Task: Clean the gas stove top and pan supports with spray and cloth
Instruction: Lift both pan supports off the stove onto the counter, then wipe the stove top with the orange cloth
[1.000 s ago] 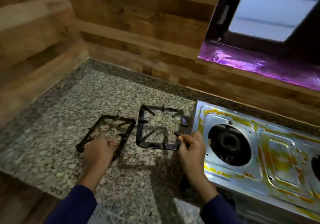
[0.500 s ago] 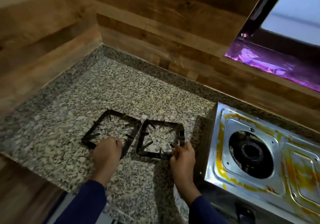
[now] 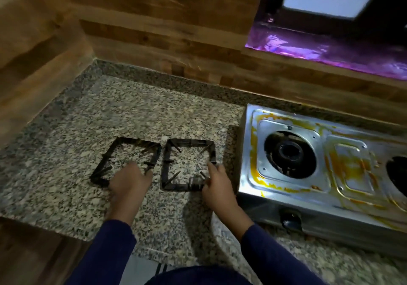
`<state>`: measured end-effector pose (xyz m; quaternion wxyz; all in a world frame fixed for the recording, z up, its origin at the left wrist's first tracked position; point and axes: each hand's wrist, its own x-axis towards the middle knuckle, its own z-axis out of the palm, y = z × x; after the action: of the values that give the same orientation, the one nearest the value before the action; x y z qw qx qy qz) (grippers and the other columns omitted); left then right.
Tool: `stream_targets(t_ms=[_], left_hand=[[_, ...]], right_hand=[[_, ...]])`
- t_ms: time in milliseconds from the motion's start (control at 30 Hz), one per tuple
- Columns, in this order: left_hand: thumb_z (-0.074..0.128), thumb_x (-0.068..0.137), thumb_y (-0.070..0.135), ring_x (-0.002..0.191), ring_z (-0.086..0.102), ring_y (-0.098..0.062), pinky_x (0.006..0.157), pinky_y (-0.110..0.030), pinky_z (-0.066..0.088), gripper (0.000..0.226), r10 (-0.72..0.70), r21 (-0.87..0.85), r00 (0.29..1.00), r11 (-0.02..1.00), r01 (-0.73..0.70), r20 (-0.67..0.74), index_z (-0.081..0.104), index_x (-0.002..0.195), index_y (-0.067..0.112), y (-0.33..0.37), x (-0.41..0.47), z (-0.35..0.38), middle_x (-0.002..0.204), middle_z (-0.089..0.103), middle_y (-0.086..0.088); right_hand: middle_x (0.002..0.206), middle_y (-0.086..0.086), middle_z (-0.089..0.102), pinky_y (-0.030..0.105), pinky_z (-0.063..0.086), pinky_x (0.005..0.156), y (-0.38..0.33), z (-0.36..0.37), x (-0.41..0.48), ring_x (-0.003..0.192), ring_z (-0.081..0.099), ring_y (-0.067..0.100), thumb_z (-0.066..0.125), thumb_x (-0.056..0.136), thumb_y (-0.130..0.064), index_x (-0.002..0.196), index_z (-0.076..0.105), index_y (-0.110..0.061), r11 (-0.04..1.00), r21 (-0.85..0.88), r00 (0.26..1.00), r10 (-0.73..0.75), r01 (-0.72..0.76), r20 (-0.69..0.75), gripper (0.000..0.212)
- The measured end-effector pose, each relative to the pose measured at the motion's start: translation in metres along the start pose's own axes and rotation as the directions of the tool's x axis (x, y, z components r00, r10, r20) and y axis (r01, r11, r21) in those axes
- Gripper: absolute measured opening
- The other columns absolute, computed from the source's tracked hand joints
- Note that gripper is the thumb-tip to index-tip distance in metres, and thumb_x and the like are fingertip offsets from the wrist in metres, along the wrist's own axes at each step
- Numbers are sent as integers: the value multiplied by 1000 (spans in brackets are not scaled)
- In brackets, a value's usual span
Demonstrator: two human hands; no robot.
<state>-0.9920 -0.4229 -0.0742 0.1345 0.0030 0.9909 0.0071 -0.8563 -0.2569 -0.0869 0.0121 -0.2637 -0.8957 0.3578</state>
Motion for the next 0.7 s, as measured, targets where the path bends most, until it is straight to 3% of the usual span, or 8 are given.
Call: stream_targets(t_ms=[67,133,233,333,433,600,667,700], left_hand=[[52,92,56,86,63,-27,55,-30,36,47,62,11,996,998,-61,-69,56,110,12,26,-13,-16,95,62,-8],[50,92,57,87,63,-28,56,-30,40,50,206,-26,968,977,-212,-141,57,114,13,61,-30,-27,103,62,-7],[54,91,52,101,61,-31,69,-37,48,52,407,-158,869,873,-460,-281,57,125,13,115,-58,-37,119,61,-9],[58,88,44,103,60,-35,75,-42,50,44,681,-231,630,590,-774,-374,64,117,11,192,-116,-28,111,64,-14],[53,82,43,94,61,-33,75,-42,53,43,830,-225,377,308,-924,-411,67,111,15,263,-190,-4,103,66,-10],[55,84,33,95,61,-28,83,-35,44,35,892,-208,-2,-108,-972,-452,67,110,12,343,-325,52,102,67,-6],[59,86,29,97,60,-27,82,-38,48,33,906,-192,-127,-220,-956,-404,66,112,11,369,-365,78,106,66,-7],[60,85,27,98,60,-27,82,-37,50,33,907,-176,-179,-261,-949,-380,66,113,10,379,-379,91,108,65,-8]], right_hand=[[135,10,46,34,47,91,-4,-25,-10,114,55,28,50,88,-3,145,43,-15,987,106,990,-114,123,-86,58],[120,6,56,27,47,82,4,-56,-21,104,58,21,51,90,-4,137,52,-16,958,186,960,-174,216,-218,49],[104,1,62,24,50,69,30,-105,-37,84,61,13,55,91,-6,124,62,-17,926,245,897,-169,286,-408,35],[98,-1,67,17,47,63,95,-166,-70,75,61,8,59,91,-8,113,68,-17,942,248,783,-25,227,-622,26],[97,-2,69,17,48,60,181,-215,-113,75,64,9,60,93,-7,107,70,-20,950,291,663,146,114,-734,21],[102,-5,65,16,50,74,315,-280,-208,90,62,2,58,96,-12,105,67,-22,936,340,460,341,-88,-820,17],[102,-4,63,8,46,71,365,-297,-242,89,60,-1,57,97,-12,106,65,-26,904,389,383,427,-175,-819,18],[103,-2,63,10,47,71,388,-302,-254,88,60,2,57,96,-12,106,64,-25,881,414,357,471,-227,-807,18]])
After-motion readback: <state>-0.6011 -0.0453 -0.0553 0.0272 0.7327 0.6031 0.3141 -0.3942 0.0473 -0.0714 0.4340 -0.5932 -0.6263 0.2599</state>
